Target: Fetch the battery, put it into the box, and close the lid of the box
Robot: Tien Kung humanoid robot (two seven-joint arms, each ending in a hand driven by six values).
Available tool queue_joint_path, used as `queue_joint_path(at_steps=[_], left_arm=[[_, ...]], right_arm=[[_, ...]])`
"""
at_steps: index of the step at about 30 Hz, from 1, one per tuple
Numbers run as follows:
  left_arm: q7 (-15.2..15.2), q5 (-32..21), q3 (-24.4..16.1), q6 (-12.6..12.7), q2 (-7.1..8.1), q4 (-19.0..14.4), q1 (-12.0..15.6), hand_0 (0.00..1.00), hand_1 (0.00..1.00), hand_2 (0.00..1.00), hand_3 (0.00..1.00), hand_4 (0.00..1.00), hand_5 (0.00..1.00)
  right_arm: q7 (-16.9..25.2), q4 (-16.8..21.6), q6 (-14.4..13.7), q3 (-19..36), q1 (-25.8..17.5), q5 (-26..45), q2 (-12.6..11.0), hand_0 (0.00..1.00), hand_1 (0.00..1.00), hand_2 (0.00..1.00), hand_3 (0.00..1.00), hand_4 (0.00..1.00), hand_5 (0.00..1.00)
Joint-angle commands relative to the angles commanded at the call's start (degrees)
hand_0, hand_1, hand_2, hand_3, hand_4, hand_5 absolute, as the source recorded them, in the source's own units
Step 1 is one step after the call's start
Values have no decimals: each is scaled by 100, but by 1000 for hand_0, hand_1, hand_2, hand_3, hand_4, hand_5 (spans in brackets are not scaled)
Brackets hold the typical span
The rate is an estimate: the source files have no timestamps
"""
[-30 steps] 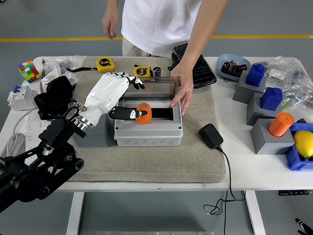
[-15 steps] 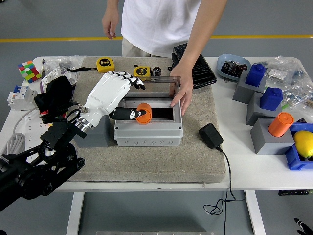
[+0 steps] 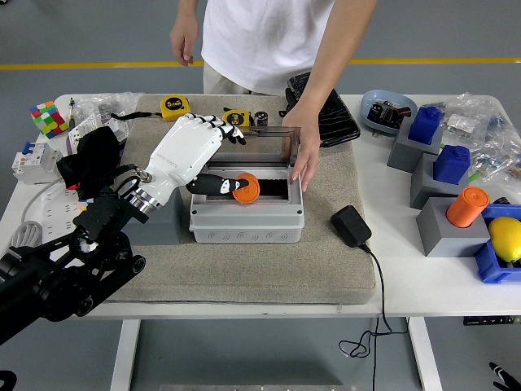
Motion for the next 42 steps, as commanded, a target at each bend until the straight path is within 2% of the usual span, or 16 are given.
queue_joint_path(at_steps=[19, 36, 42], left_arm=[[-34, -95, 266, 0, -216, 580, -434, 325, 546, 545, 546, 998, 301], [38, -120, 317, 0, -288, 717, -598, 321, 536, 544, 540, 998, 301], [31, -130, 213, 0, -244, 675, -622, 322, 530, 546, 539, 998, 303]], right_arm=[[3, 17, -4, -30, 3, 6, 23, 666, 668, 661, 553, 963, 454], [5, 23, -6, -39, -1, 10, 37, 666, 668, 662, 553, 963, 453], [2, 19, -5, -36, -10, 10, 36, 666, 668, 661, 553, 963, 453]])
